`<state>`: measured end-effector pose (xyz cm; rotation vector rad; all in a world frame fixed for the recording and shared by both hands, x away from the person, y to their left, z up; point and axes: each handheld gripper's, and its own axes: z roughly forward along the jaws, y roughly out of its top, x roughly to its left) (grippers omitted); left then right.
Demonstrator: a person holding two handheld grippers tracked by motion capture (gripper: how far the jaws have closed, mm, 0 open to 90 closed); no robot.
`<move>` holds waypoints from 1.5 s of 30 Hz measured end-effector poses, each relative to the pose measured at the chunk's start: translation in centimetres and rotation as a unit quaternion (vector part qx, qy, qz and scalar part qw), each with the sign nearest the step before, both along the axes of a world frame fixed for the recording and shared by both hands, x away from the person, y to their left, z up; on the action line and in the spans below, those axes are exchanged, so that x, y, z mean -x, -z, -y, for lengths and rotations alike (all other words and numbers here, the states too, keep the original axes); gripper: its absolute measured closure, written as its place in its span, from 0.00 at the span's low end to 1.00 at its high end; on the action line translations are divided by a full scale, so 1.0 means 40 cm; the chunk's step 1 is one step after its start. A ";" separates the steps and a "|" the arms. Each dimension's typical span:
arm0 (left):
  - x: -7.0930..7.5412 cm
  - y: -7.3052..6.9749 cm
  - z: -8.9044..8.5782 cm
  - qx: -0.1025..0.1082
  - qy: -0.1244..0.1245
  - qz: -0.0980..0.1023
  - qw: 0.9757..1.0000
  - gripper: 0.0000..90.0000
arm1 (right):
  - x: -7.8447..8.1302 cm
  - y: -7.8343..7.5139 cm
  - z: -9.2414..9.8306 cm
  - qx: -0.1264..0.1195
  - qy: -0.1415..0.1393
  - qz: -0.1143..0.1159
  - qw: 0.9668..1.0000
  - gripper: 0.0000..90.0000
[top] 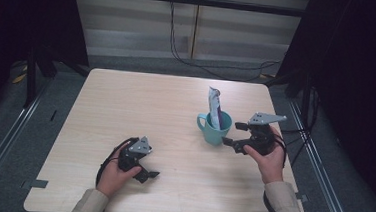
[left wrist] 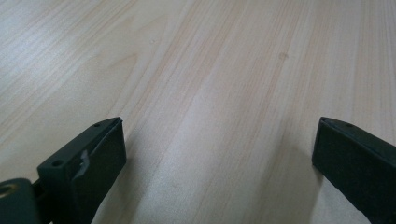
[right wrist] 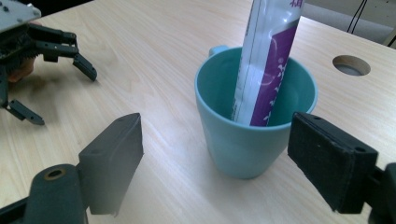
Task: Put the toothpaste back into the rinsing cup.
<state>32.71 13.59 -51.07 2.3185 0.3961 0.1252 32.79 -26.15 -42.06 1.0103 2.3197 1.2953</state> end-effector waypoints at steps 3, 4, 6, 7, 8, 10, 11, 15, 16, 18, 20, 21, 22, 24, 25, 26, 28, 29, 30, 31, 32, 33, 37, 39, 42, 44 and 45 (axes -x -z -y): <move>0.000 0.000 0.000 0.000 0.000 0.000 1.000 0.03 | 0.010 0.006 0.001 0.008 -0.005 -0.003 1.000 0.19; 0.000 0.000 0.000 0.000 0.000 0.000 1.000 0.03 | 0.014 0.008 0.001 0.011 -0.007 -0.004 1.000 0.19; 0.000 0.000 0.000 0.000 0.001 0.001 1.000 0.03 | 0.022 0.014 0.002 0.013 -0.009 -0.005 1.000 0.19; 0.000 0.000 0.000 0.000 0.001 0.001 1.000 0.03 | 0.025 0.017 0.003 0.012 -0.009 -0.006 1.000 0.19; 0.000 0.000 0.000 0.000 0.001 0.001 1.000 0.03 | 0.029 0.020 0.003 0.013 -0.008 -0.006 1.000 0.19; 0.000 0.000 0.000 0.000 0.001 0.001 1.000 0.03 | 0.032 0.023 0.004 0.011 -0.009 -0.008 1.000 0.19; 0.000 0.000 0.000 0.000 0.000 0.000 1.000 0.03 | 0.035 0.027 0.004 0.012 -0.010 -0.009 1.000 0.19; 0.000 0.000 0.000 0.000 0.001 0.001 1.000 0.03 | 0.047 0.044 0.005 0.017 -0.012 -0.013 1.000 0.18; 0.000 0.000 0.000 0.000 0.001 0.001 1.000 0.03 | 0.049 0.046 0.005 0.015 -0.012 -0.013 1.000 0.18; 0.000 0.000 0.000 0.000 0.001 0.001 1.000 0.03 | 0.053 0.050 0.006 0.015 -0.013 -0.013 1.000 0.18; 0.000 0.000 0.000 0.000 0.001 0.000 1.000 0.03 | 0.057 0.055 0.005 0.016 -0.014 -0.014 1.000 0.18; 0.000 0.000 0.000 0.000 0.001 0.001 1.000 0.03 | 0.059 0.058 0.005 0.017 -0.014 -0.015 1.000 0.18; 0.000 0.000 0.000 0.000 0.001 0.000 1.000 0.03 | 0.062 0.062 0.005 0.018 -0.014 -0.016 1.000 0.18; 0.000 0.000 0.000 0.000 0.001 0.001 1.000 0.03 | 0.066 0.070 0.006 0.015 -0.014 -0.018 1.000 0.18; 0.000 0.000 0.000 0.000 0.001 0.001 1.000 0.03 | 0.068 0.074 0.007 0.018 -0.014 -0.018 1.000 0.18; 0.000 0.000 0.000 0.000 0.001 0.001 1.000 0.03 | 0.071 0.078 0.008 0.018 -0.012 -0.018 1.000 0.18; 0.000 0.000 0.000 0.000 0.001 0.001 1.000 0.03 | 0.074 0.086 0.012 0.016 -0.011 -0.019 1.000 0.18; 0.000 0.000 0.000 0.000 0.001 0.001 1.000 0.03 | 0.077 0.088 0.013 0.015 -0.011 -0.020 1.000 0.18; 0.000 0.000 0.000 0.000 0.000 0.000 1.000 0.03 | 0.079 0.091 0.015 0.016 -0.011 -0.020 1.000 0.18; 0.000 0.000 0.000 0.000 0.000 0.000 1.000 0.03 | 0.081 0.093 0.016 0.017 -0.010 -0.021 1.000 0.18; 0.000 0.000 0.000 0.000 0.001 0.001 1.000 0.03 | 0.083 0.095 0.018 0.018 -0.010 -0.020 1.000 0.18; 0.000 0.000 0.000 0.000 0.001 0.001 1.000 0.03 | 0.085 0.098 0.019 0.017 -0.009 -0.021 1.000 0.18; 0.000 0.000 0.000 0.000 0.001 0.000 1.000 0.03 | 0.092 0.109 0.024 0.022 -0.008 -0.023 0.999 0.18; 0.000 0.000 0.000 0.000 0.001 0.001 1.000 0.03 | 0.096 0.117 0.027 0.019 -0.010 -0.027 0.999 0.19; 0.000 0.000 0.000 0.000 0.001 0.001 1.000 0.03 | 0.102 0.127 0.029 0.029 -0.011 -0.029 0.999 0.19; 0.000 0.000 0.000 0.000 0.001 0.001 1.000 0.03 | 0.107 0.134 0.030 0.033 -0.010 -0.030 0.999 0.19; 0.000 0.000 0.000 0.000 0.001 0.001 1.000 0.03 | 0.109 0.138 0.031 0.034 -0.008 -0.032 0.999 0.19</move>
